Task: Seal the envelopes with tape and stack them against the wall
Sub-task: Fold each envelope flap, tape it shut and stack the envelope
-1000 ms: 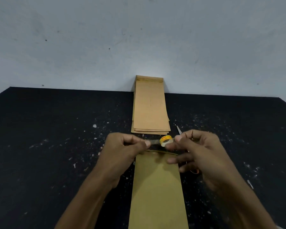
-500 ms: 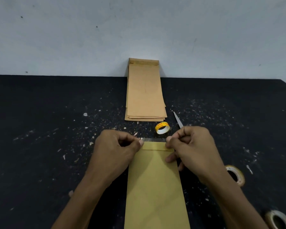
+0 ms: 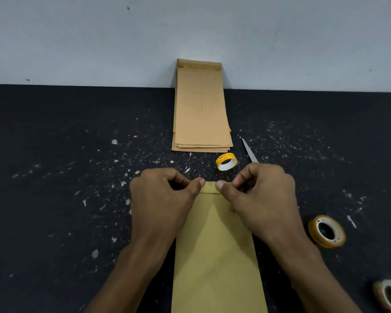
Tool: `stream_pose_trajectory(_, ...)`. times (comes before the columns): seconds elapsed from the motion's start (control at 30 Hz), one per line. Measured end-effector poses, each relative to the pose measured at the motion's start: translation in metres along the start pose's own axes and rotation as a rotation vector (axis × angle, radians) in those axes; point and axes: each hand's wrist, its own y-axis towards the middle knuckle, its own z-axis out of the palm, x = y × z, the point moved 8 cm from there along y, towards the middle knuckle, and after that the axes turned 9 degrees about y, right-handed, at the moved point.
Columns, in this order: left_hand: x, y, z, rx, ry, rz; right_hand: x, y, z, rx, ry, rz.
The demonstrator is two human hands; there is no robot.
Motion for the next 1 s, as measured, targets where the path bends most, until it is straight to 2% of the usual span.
stream_pose_trajectory(0.33,-0.008,-0.008,0.004,-0.051,0.067,0.150,-0.001,-0.001,0.001,-0.029,-0.080,-0.032)
stream_pose_trajectory(0.7,-0.010,-0.011,0.007,-0.073,0.129,0.217,0.010,-0.005,0.004,-0.041,-0.207,-0.099)
stream_pose_trajectory(0.87,-0.012,-0.015,0.009,-0.096,0.241,0.243,0.008,-0.007,0.006,-0.037,-0.233,-0.096)
stream_pose_trajectory(1.0,-0.005,-0.012,0.006,-0.082,0.301,0.166,0.009,-0.007,0.005,-0.043,-0.222,-0.097)
